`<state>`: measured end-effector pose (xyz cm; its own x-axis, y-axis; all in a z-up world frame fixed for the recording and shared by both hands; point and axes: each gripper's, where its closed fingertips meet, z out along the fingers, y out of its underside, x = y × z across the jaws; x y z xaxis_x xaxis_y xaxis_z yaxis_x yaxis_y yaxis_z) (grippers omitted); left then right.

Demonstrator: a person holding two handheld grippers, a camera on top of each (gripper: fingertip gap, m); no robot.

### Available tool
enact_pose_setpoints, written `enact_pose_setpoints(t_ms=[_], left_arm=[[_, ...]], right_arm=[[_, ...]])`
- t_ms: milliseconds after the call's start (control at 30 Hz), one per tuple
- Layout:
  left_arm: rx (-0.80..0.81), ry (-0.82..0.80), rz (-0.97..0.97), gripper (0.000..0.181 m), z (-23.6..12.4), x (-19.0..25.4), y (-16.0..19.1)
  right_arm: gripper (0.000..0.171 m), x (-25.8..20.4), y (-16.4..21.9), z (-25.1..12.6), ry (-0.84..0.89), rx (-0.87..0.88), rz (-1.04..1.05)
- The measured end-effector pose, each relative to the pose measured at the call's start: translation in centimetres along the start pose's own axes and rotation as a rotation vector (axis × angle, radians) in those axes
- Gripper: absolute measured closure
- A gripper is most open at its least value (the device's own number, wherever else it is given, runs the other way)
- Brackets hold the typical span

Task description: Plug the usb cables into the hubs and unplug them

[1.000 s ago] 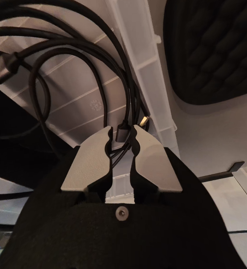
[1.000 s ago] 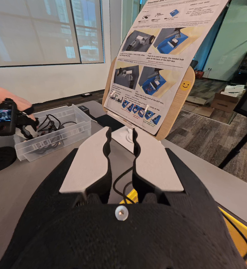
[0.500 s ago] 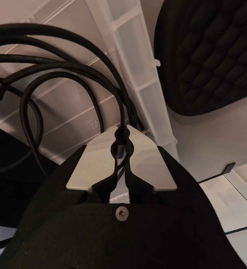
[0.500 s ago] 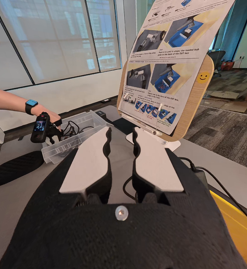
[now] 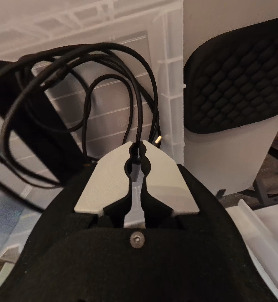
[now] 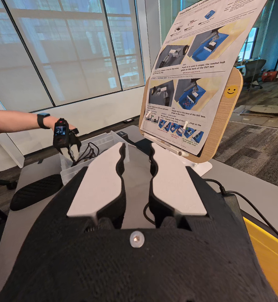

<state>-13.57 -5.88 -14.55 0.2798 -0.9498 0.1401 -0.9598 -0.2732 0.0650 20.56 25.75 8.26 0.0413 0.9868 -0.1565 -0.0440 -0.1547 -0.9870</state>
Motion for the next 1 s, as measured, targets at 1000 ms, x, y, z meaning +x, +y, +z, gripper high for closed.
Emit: enact_pose_setpoints(t_ms=[1000], left_arm=[[0.267,-0.392,-0.207,0.177,-5.9,-2.6,-24.4]], right_arm=[[0.143,-2.1,-3.1,-5.9,-0.140,0.110,0.108]])
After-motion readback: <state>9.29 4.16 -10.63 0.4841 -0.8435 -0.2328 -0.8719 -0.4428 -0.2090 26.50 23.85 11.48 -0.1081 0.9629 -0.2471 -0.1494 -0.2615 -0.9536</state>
